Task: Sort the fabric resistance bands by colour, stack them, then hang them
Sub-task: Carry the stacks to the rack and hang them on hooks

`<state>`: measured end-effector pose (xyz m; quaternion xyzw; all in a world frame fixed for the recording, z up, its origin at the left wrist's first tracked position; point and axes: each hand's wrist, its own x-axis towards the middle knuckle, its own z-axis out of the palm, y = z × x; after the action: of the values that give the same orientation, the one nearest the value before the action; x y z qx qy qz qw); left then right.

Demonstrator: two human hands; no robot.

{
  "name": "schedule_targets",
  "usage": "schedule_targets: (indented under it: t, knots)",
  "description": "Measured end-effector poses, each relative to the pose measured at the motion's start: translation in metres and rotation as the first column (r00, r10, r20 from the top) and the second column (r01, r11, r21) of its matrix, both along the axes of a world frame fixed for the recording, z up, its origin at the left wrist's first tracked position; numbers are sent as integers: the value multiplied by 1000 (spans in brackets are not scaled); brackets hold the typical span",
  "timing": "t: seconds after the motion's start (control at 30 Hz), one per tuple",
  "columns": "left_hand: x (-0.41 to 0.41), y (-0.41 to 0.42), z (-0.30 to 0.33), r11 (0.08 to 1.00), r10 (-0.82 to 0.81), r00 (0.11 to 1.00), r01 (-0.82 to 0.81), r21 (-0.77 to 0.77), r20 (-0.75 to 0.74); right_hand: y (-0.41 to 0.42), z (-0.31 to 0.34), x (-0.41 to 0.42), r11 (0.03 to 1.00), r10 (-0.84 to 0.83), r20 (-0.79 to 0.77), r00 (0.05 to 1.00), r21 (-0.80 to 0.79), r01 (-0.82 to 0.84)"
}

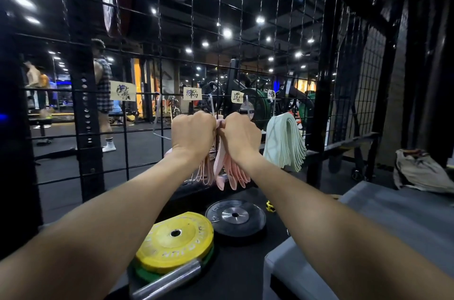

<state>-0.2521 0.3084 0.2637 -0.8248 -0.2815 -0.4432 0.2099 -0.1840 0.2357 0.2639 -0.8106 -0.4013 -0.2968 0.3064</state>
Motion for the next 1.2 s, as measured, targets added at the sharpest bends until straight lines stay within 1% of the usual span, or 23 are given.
schedule_targets:
  t: [0.1,0.2,0.3,0.43,0.53,0.63,0.67,0.7,0.77,0.8,0.87,0.9,0.97,1.03,1.13,1.2]
  knots:
    - [0,0,-1,1000,30,999,-30,6,-22,1,5,2,999,46,-109,993,12,-45]
    - [-4,-2,-7,999,44,998,-44,6,-35,1,14,4,993,118,-237,964,44,-111]
    - [-7,-1,-9,996,46,999,-43,78,-29,1,17,8,984,175,-308,935,88,-155]
    - [-4,5,-18,998,-32,995,37,41,-96,-4,16,13,968,252,-381,890,104,-229]
    - [-5,1,-19,999,-10,997,13,42,-70,-7,8,17,967,255,-314,914,101,-235]
    - [-8,-3,-21,997,-49,998,47,-58,-31,-9,-2,21,967,241,-208,948,137,-216]
    - [-9,-4,-22,993,-74,997,74,-94,2,-9,-6,22,967,246,-193,950,120,-226]
    - [-9,-5,-24,985,-95,995,99,-138,35,-8,-10,23,966,255,-213,943,93,-241]
    - [-9,-4,-30,948,-154,980,182,-261,126,-4,-17,23,956,291,-300,909,57,-287]
    - [-8,-4,-32,912,-195,961,251,-323,198,-2,-22,22,951,302,-326,896,38,-306]
    - [-8,-5,-39,824,-249,907,383,-417,340,0,-28,24,952,289,-316,904,0,-305]
    - [-8,-6,-44,787,-264,889,423,-450,374,-2,-29,25,954,288,-313,905,8,-300]
    - [-9,-9,-55,726,-306,870,476,-496,387,-7,-29,29,949,310,-309,899,45,-312]
    - [-10,-12,-62,677,-340,839,532,-508,425,-13,-27,32,940,339,-298,892,66,-335]
    - [-9,-13,-67,658,-367,820,562,-501,439,-14,-31,31,928,371,-303,878,89,-362]
    - [-7,-14,-68,636,-362,828,556,-536,429,-13,-36,29,930,367,-311,877,91,-357]
